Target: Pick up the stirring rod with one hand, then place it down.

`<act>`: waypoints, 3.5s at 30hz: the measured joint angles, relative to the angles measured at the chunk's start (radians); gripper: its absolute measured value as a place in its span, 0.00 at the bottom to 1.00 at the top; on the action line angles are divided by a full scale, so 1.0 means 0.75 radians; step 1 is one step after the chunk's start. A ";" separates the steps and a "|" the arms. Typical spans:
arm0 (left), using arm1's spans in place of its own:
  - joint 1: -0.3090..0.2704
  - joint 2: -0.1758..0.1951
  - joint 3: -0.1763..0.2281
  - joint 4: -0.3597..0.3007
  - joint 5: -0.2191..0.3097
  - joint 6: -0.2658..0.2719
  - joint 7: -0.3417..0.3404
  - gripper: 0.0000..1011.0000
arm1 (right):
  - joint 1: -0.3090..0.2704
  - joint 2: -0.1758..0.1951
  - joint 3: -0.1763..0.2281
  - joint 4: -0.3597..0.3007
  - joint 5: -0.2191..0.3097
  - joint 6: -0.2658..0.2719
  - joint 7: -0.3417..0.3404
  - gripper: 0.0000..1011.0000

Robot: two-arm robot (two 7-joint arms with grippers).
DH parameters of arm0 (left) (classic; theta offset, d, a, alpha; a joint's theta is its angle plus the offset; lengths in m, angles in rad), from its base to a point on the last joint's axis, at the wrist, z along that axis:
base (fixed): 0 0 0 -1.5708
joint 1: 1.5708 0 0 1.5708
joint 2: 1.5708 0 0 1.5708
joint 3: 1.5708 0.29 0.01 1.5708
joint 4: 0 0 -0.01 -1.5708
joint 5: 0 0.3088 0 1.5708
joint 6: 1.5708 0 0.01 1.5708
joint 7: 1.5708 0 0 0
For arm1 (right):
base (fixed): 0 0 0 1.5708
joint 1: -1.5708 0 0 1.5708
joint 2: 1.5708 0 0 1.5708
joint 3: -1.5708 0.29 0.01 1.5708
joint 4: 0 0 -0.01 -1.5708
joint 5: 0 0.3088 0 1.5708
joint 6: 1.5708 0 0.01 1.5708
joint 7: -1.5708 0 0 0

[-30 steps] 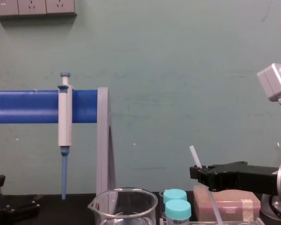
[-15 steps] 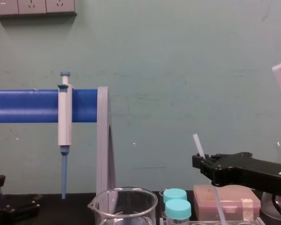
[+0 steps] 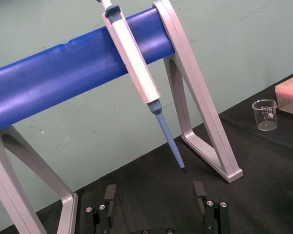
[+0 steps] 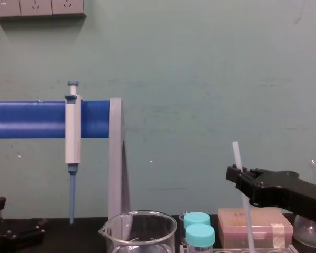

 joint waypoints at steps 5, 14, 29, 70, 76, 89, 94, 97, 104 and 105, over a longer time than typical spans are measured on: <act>0.000 0.000 0.000 0.000 0.000 0.000 0.000 0.99 | -0.006 0.001 0.008 -0.020 0.006 -0.031 0.016 0.07; 0.000 0.000 0.000 0.000 0.000 0.000 0.000 0.99 | -0.004 0.033 0.057 -0.139 -0.010 -0.117 0.020 0.07; 0.000 0.000 0.000 0.000 0.000 0.000 0.000 0.99 | -0.021 0.070 0.164 -0.291 -0.033 -0.117 -0.053 0.07; 0.000 0.000 0.000 0.000 0.000 0.000 0.000 0.99 | -0.026 0.065 0.188 -0.260 -0.075 -0.065 -0.068 0.07; 0.000 0.000 0.000 0.000 0.000 0.000 0.000 0.99 | -0.026 0.062 0.188 -0.257 -0.076 -0.064 -0.068 0.07; 0.000 0.000 0.000 0.000 0.000 0.000 0.000 0.99 | -0.027 0.058 0.187 -0.254 -0.080 -0.064 -0.071 0.07; 0.000 0.000 0.000 0.000 0.000 0.000 0.000 0.99 | -0.026 0.056 0.184 -0.251 -0.080 -0.064 -0.071 0.07; 0.000 0.000 0.000 0.000 0.000 0.000 0.000 0.99 | -0.025 0.056 0.184 -0.251 -0.080 -0.062 -0.071 0.07; 0.000 0.000 0.000 0.000 0.000 0.000 0.000 0.99 | -0.027 0.056 0.184 -0.254 -0.080 -0.058 -0.071 0.07; 0.000 0.000 0.000 0.000 0.000 0.000 0.000 0.99 | -0.028 0.057 0.184 -0.256 -0.080 -0.057 -0.071 0.07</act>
